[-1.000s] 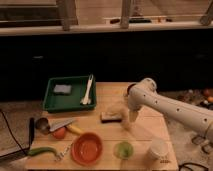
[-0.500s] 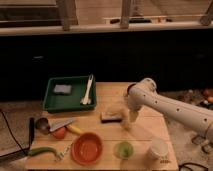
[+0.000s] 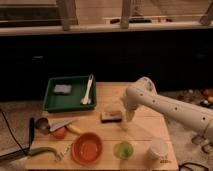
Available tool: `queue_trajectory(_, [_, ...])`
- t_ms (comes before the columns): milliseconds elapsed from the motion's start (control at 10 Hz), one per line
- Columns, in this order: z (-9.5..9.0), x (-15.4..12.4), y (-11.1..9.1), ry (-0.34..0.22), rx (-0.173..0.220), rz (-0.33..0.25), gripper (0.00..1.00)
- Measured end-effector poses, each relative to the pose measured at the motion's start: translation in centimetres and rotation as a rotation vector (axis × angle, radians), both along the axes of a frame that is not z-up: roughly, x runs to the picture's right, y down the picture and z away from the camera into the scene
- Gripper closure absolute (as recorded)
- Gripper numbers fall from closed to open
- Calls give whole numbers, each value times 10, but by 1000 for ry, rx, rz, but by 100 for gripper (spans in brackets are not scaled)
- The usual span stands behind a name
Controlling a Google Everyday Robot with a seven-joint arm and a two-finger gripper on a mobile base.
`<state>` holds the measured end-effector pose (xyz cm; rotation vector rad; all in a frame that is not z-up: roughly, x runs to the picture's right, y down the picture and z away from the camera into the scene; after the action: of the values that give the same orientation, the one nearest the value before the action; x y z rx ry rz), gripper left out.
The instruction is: Wipe red bowl with eraser
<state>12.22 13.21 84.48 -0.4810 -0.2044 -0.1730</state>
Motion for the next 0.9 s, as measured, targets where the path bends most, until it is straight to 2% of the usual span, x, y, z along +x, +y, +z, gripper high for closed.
queue_trajectory(500, [0,-46,4,-73,-20,-75,20])
queue_trajectory(600, [4,-65,10,-95,-36,-108,20])
queue_trajectory(900, [16,-76,20,-112,-68,-124,20])
